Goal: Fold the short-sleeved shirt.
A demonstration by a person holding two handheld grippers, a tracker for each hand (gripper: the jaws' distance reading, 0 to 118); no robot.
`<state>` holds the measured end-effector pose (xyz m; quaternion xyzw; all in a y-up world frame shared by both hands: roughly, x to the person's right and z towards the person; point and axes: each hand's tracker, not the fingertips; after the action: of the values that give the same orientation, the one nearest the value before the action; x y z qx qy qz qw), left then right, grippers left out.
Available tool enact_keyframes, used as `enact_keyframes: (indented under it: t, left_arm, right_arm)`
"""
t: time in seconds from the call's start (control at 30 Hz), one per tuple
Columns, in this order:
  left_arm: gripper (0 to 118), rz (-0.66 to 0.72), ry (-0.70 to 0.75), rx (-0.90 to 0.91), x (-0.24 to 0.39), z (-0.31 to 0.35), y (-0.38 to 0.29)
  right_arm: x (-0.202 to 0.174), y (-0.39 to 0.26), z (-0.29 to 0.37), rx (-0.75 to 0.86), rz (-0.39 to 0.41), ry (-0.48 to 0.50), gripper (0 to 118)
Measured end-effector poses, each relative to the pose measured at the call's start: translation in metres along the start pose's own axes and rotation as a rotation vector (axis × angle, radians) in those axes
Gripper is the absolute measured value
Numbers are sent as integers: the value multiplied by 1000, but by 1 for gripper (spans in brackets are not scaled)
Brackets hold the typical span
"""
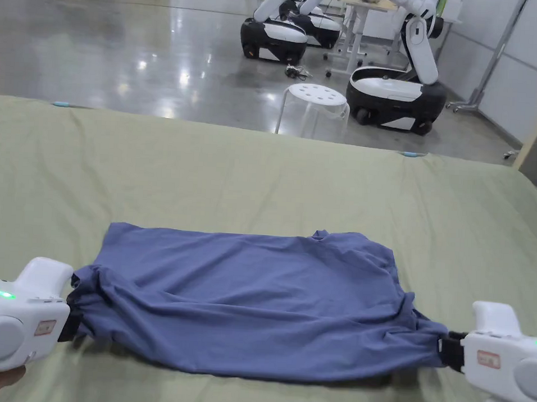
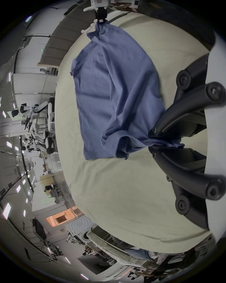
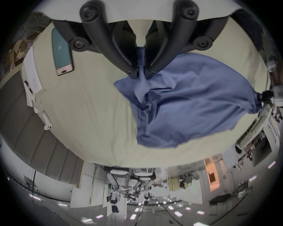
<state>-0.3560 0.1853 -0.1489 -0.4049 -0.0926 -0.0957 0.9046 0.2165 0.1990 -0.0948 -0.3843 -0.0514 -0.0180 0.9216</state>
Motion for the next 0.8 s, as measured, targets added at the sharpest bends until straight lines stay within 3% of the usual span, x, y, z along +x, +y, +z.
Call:
enact_keyframes:
  t: [0.2, 0.3, 0.5, 0.63, 0.67, 0.73, 0.77, 0.8]
  left_arm:
    - [9, -45, -25, 58, 1, 65, -7]
    - [9, 2, -79, 22, -9, 81, -26]
    - [9, 42, -98, -76, -5, 60, -81]
    - [10, 107, -108, -53, -12, 52, -96]
    - [15, 117, -74, -23, -13, 59, -96]
    - [56, 37, 80, 86, -7, 89, -96]
    - [67, -5, 121, 152, -2, 103, -96]
    - [70, -26, 136, 229, 4, 121, -96]
  right_arm:
    - [16, 8, 69, 30, -30, 55, 10]
    - [21, -12, 89, -1, -54, 82, 10]
    - [20, -83, 71, -100, -106, 89, 10]
    - [32, -109, 51, -69, -156, 54, 12]
    - [33, -110, 53, -66, -147, 56, 18]
    - [32, -109, 71, -30, -135, 85, 58]
    - [30, -107, 81, 10, -144, 124, 74]
    - [23, -105, 94, 71, -137, 141, 86]
